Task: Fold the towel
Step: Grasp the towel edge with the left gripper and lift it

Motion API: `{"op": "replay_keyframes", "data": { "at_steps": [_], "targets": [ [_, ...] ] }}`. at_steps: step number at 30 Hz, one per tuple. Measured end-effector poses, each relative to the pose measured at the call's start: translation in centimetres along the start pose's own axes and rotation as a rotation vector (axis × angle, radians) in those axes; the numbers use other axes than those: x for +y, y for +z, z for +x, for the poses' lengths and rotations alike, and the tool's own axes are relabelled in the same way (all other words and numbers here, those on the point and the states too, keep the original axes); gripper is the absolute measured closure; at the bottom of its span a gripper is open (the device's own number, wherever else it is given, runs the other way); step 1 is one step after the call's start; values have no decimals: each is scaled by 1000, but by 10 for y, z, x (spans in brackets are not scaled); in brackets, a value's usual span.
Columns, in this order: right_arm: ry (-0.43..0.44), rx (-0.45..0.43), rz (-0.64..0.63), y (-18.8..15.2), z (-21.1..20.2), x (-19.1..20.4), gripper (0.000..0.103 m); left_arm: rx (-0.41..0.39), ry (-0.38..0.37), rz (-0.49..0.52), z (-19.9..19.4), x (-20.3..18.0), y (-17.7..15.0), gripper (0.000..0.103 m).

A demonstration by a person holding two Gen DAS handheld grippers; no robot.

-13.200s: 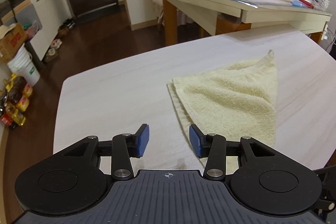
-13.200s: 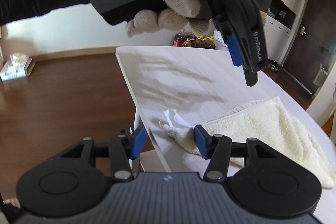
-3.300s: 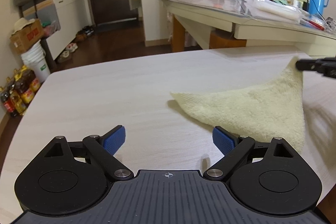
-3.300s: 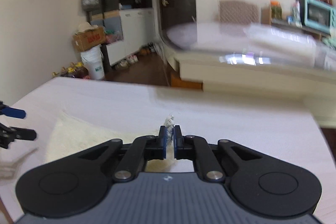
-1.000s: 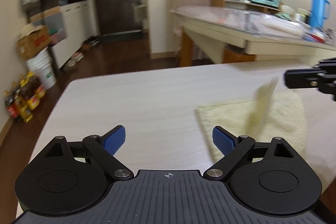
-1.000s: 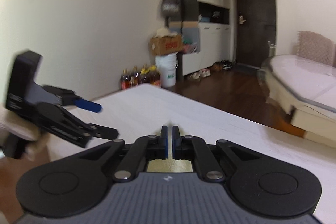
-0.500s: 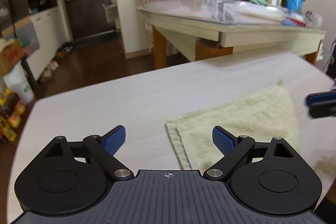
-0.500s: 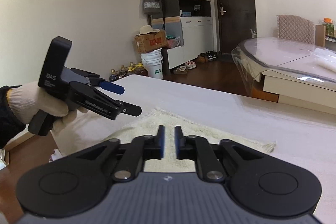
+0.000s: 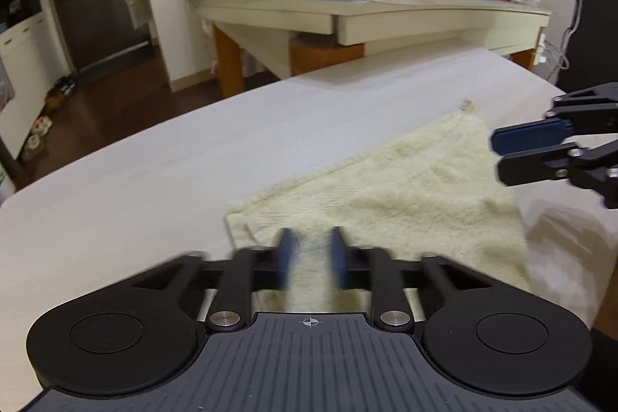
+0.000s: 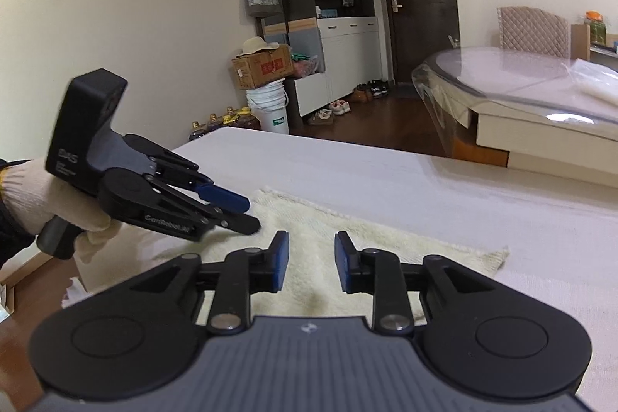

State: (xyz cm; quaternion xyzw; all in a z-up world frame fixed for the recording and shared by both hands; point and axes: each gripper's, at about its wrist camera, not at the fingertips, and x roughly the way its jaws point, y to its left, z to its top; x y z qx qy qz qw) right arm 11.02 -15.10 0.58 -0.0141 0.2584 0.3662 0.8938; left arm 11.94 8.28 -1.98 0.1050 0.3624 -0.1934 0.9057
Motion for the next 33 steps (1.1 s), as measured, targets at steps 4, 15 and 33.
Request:
{"op": "replay_keyframes", "data": {
  "at_steps": [4, 15, 33],
  "targets": [
    [31, 1, -28, 1, -1, 2, 68, -34, -57, 15, -15, -10, 4, 100],
    [58, 19, -256, -17, -15, 26, 54, -98, -315, 108, -50, -54, 8, 99],
    [-95, 13, -496, -66, -60, 62, 42, -4, -395, 149, -24, -90, 1, 80]
  ]
}}
